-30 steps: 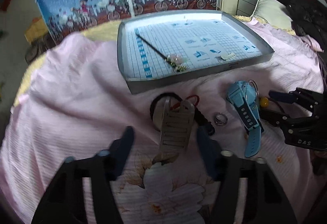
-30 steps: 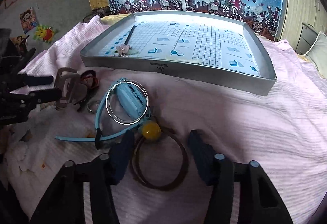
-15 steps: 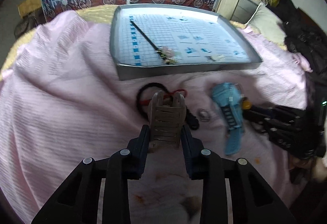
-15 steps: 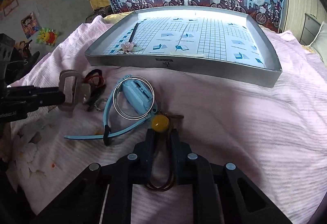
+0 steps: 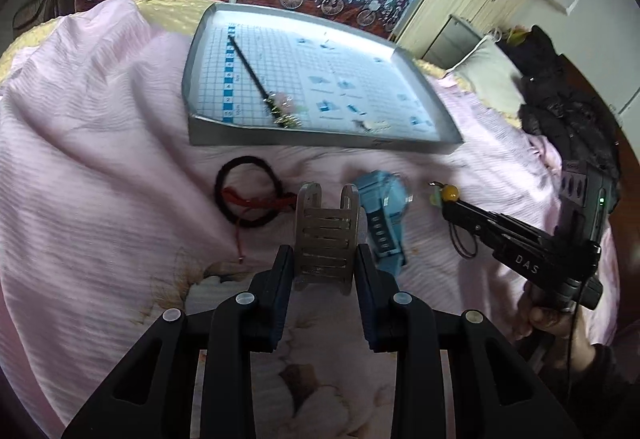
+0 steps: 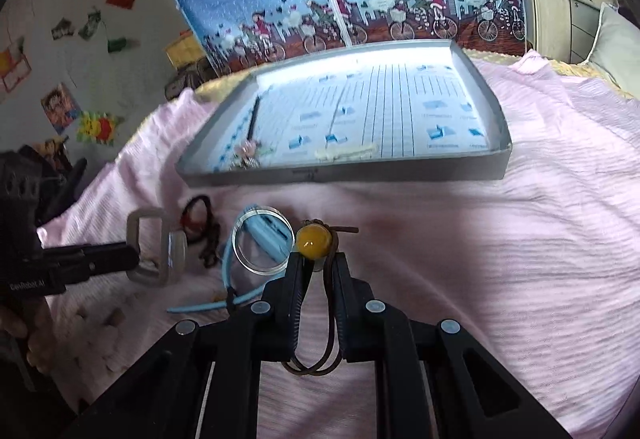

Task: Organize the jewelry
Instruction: 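Lower the buckle clip into the tray with the left tool while the right tool releases the hair tie there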

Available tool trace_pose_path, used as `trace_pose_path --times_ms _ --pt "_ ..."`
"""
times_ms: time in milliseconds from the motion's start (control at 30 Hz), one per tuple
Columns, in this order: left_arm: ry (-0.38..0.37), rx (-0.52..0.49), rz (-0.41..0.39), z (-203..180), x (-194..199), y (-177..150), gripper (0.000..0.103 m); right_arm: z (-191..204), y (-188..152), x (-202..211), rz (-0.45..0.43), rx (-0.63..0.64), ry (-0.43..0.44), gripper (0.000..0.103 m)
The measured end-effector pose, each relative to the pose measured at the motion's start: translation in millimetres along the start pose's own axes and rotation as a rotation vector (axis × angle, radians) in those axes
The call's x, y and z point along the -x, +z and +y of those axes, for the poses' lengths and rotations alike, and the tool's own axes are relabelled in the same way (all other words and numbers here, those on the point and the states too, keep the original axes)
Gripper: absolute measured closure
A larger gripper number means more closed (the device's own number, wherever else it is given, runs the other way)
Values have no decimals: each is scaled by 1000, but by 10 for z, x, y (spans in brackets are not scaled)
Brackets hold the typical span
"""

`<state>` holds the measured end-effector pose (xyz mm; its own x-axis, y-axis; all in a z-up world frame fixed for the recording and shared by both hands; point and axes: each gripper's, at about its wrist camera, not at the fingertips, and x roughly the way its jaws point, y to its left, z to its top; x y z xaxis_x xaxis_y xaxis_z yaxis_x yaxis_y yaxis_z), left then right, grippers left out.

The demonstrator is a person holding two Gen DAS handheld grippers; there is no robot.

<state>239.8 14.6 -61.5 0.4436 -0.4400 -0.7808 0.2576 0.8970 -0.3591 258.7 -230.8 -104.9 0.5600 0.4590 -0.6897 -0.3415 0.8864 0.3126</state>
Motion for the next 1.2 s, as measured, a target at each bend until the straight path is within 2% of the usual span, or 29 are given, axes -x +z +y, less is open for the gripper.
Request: trace_pose_path --times_ms 133,267,533,700,800,900,1067,1200 --pt "-29 13 -22 2 30 13 77 27 29 50 -37 11 33 89" --pt "-42 17 -57 -4 68 33 77 90 29 20 -26 34 43 89" --pt "-68 33 -86 13 106 51 77 157 29 81 -60 40 84 89" --pt "-105 45 -161 28 210 85 77 159 32 91 -76 41 74 89" --pt "-73 31 -227 0 264 131 77 158 98 75 -104 49 60 89" --pt "10 11 -309 -49 255 257 78 151 211 6 -132 62 36 89" --pt "61 24 -380 -68 111 433 78 54 419 -176 -169 22 30 89" --pt "44 67 -394 -10 -130 616 79 -46 580 -334 -184 -6 26 89"
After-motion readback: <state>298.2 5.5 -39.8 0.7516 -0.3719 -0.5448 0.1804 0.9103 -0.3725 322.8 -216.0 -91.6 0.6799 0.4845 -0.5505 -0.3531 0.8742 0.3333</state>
